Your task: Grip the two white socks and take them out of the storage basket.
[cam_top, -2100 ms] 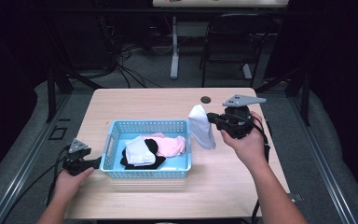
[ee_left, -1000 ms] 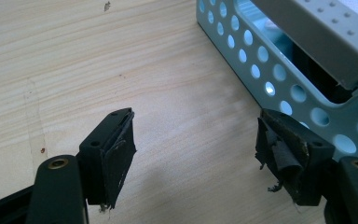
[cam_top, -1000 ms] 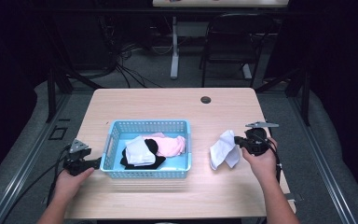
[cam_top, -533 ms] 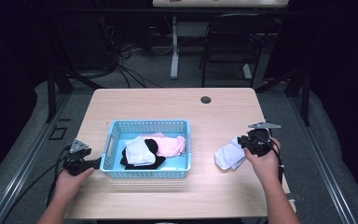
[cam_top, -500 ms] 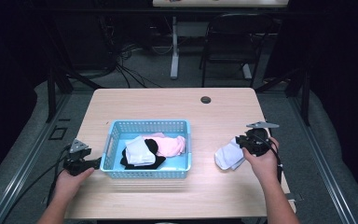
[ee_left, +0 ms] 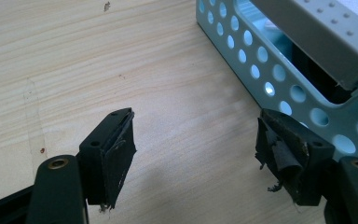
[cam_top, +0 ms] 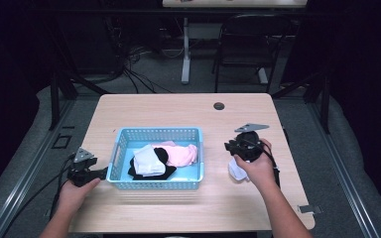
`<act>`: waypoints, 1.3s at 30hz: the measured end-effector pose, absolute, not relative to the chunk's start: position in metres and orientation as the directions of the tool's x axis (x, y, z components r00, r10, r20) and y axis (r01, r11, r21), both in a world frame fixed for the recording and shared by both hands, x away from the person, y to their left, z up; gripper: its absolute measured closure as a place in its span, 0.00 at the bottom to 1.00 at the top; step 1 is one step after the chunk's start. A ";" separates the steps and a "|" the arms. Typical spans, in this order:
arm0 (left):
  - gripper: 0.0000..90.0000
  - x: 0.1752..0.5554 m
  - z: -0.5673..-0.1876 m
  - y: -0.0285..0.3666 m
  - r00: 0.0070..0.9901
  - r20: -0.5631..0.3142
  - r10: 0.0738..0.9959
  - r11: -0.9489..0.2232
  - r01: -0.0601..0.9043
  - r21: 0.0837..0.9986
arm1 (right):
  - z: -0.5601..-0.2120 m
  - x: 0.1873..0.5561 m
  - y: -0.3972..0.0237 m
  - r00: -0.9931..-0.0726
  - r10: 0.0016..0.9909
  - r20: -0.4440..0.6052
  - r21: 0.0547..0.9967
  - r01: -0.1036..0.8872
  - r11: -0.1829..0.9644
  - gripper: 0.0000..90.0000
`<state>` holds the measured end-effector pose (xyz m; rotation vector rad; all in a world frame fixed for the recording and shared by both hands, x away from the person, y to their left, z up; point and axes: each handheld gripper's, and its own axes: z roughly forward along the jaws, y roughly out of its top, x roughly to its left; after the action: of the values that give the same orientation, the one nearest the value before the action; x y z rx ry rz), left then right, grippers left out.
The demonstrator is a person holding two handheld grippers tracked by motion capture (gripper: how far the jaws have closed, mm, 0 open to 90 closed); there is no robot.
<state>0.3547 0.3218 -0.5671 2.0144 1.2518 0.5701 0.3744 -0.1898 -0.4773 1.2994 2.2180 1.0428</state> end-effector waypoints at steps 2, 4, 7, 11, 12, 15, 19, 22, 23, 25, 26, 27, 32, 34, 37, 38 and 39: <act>0.31 0.355 -0.567 0.322 0.440 0.008 0.898 -0.299 0.596 0.745 | -0.478 0.378 -0.171 -0.550 0.833 0.057 0.738 0.585 0.336 0.84; 0.31 0.355 -0.567 0.322 0.440 0.008 0.898 -0.298 0.596 0.746 | -0.479 0.379 -0.165 -0.564 0.824 0.057 0.742 0.576 0.343 0.84; 0.31 0.355 -0.567 0.322 0.440 0.007 0.898 -0.298 0.596 0.746 | -0.483 0.382 -0.140 -0.622 0.779 0.079 0.738 0.562 0.373 0.83; 0.31 0.355 -0.567 0.322 0.441 0.007 0.897 -0.298 0.595 0.746 | -0.486 0.383 -0.114 -0.674 0.734 0.078 0.732 0.538 0.417 0.82; 0.31 0.355 -0.567 0.322 0.441 0.007 0.897 -0.298 0.595 0.746 | -0.486 0.383 -0.114 -0.674 0.734 0.078 0.732 0.538 0.417 0.82; 0.31 0.355 -0.567 0.323 0.442 0.005 0.897 -0.297 0.594 0.747 | -0.487 0.383 -0.092 -0.722 0.689 0.061 0.720 0.510 0.470 0.80; 0.31 0.355 -0.566 0.323 0.443 0.006 0.896 -0.298 0.593 0.748 | -0.489 0.385 -0.076 -0.745 0.663 0.069 0.716 0.500 0.487 0.79; 0.31 0.355 -0.566 0.323 0.443 0.006 0.897 -0.298 0.593 0.748 | -0.491 0.387 -0.067 -0.761 0.644 0.074 0.714 0.491 0.499 0.78; 0.31 0.355 -0.566 0.323 0.444 0.006 0.896 -0.298 0.592 0.748 | -0.492 0.387 -0.063 -0.768 0.635 0.078 0.710 0.490 0.506 0.77; 0.31 0.355 -0.566 0.323 0.442 0.004 0.897 -0.295 0.592 0.750 | -0.493 0.387 -0.060 -0.773 0.629 0.079 0.708 0.488 0.510 0.77; 0.31 0.355 -0.566 0.323 0.444 0.007 0.896 -0.298 0.591 0.749 | -0.494 0.388 -0.055 -0.783 0.617 0.084 0.705 0.484 0.519 0.76; 0.31 0.355 -0.566 0.323 0.443 0.006 0.897 -0.297 0.592 0.749 | -0.494 0.387 -0.048 -0.792 0.605 0.081 0.698 0.479 0.532 0.75; 0.31 0.355 -0.566 0.323 0.443 0.003 0.896 -0.295 0.591 0.751 | -0.497 0.388 -0.033 -0.812 0.574 0.105 0.697 0.472 0.540 0.72; 0.31 0.355 -0.566 0.323 0.444 0.002 0.896 -0.293 0.590 0.752 | -0.501 0.389 -0.022 -0.824 0.557 0.103 0.688 0.464 0.559 0.71; 0.31 0.355 -0.565 0.323 0.444 0.001 0.896 -0.292 0.587 0.755 | -0.501 0.389 -0.015 -0.836 0.539 0.106 0.678 0.457 0.576 0.70; 0.31 0.355 -0.565 0.323 0.444 0.001 0.896 -0.292 0.587 0.755 | -0.502 0.389 -0.011 -0.839 0.533 0.107 0.677 0.454 0.579 0.69; 0.31 0.355 -0.565 0.323 0.445 0.001 0.896 -0.292 0.587 0.755 | -0.502 0.389 -0.009 -0.844 0.526 0.103 0.673 0.448 0.588 0.69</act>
<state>0.3547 0.3235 -0.5652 2.0012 1.2403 0.5665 0.3887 -0.0094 -0.5021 0.8325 2.7026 1.0998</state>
